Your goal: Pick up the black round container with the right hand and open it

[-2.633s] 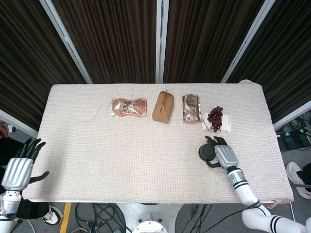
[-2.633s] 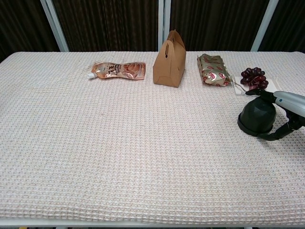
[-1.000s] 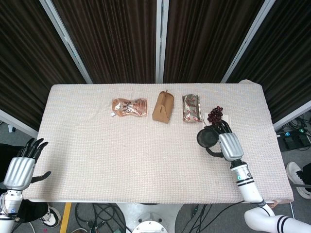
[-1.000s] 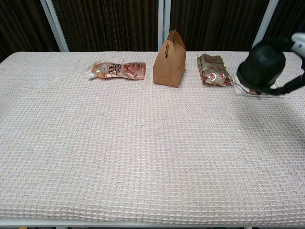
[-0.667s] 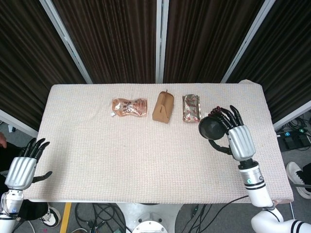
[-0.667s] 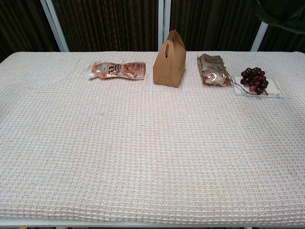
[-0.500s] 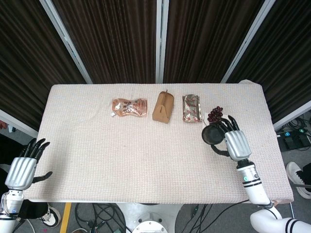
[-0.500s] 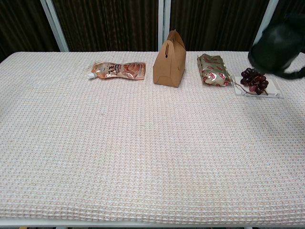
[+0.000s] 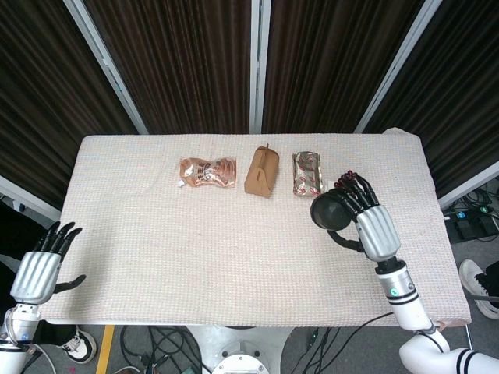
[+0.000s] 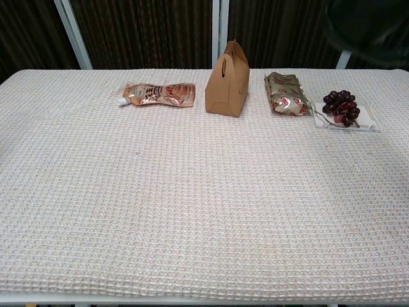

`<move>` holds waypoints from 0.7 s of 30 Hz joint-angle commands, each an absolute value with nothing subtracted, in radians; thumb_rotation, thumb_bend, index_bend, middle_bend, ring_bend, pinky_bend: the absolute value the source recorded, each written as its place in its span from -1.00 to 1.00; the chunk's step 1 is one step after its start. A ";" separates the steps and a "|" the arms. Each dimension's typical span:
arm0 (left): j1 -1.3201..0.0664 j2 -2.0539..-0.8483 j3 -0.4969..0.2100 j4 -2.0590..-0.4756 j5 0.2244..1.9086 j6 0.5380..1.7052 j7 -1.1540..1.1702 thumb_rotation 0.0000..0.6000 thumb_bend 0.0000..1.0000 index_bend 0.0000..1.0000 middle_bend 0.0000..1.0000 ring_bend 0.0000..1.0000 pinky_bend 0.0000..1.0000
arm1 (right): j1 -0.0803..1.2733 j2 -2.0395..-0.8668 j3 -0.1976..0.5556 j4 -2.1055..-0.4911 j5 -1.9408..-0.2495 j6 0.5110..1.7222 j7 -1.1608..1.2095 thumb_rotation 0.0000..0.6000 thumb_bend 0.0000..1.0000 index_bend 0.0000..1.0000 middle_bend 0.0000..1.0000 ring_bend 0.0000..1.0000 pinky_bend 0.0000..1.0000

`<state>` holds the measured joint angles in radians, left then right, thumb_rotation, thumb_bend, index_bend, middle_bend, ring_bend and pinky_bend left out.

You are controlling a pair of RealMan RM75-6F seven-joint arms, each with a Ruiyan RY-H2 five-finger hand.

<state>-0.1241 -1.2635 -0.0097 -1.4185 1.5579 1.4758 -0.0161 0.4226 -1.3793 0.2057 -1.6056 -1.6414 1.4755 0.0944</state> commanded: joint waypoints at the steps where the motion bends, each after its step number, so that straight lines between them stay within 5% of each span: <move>1: -0.125 -1.261 -0.009 -1.419 1.558 1.475 -0.016 1.00 -0.95 -0.74 -0.87 -1.00 -0.56 | 0.379 -1.338 0.218 -1.652 -1.685 1.583 0.049 1.00 -0.46 -0.13 0.01 -0.74 -0.98; 8: -0.123 -1.255 -0.009 -1.427 1.560 1.481 -0.022 1.00 -0.95 -0.74 -0.87 -1.00 -0.56 | 0.467 -1.468 0.126 -1.382 -1.385 1.100 -0.149 1.00 -0.44 -0.16 0.00 -0.75 -1.00; 21: -0.124 -1.256 -0.004 -1.423 1.555 1.467 -0.041 1.00 -0.95 -0.74 -0.87 -1.00 -0.56 | 0.516 -1.359 0.185 -1.543 -1.288 1.021 -0.199 1.00 -0.44 -0.14 0.02 -0.75 -1.00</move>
<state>-0.1234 -1.2557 -0.0039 -1.4232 1.5549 1.4672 -0.0411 0.4869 -1.3969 0.1716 -1.4921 -1.2976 1.0657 -0.1835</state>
